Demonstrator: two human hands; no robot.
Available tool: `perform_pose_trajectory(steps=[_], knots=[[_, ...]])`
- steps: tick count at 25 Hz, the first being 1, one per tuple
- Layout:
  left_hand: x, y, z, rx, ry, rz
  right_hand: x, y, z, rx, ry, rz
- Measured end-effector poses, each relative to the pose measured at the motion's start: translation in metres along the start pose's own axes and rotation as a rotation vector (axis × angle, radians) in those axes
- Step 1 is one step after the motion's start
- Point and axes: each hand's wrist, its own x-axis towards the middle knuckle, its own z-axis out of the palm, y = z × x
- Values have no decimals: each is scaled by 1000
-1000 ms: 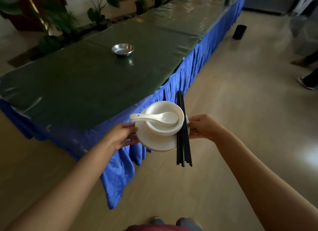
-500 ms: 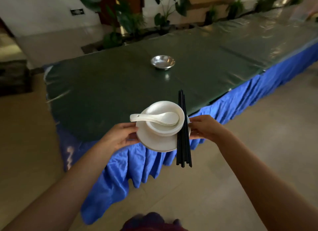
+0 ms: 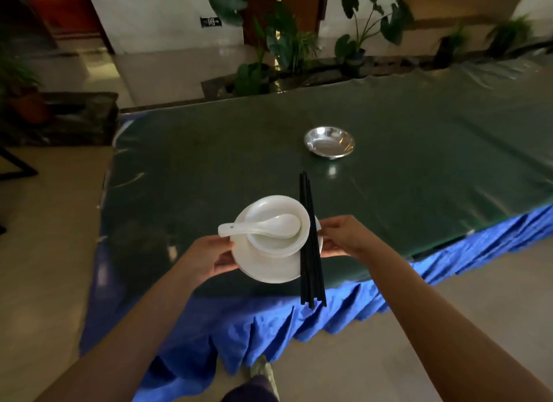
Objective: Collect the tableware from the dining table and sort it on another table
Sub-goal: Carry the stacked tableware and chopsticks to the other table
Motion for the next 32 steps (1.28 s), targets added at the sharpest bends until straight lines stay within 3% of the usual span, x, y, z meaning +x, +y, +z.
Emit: perform_pose_trajectory(steps=[9,18,28,32], knots=[[108,41,31,56,33,-36,125,-40,-43,-103,-32,60],[183,11,73,78,181,-117,243,-5,-84,-192,-149,154],[195,-6,84,104,221,-155,280,17,-101,-271,-278,181],[199,-1,83,309,333,-187,293,8,-111,-489,-324,201]])
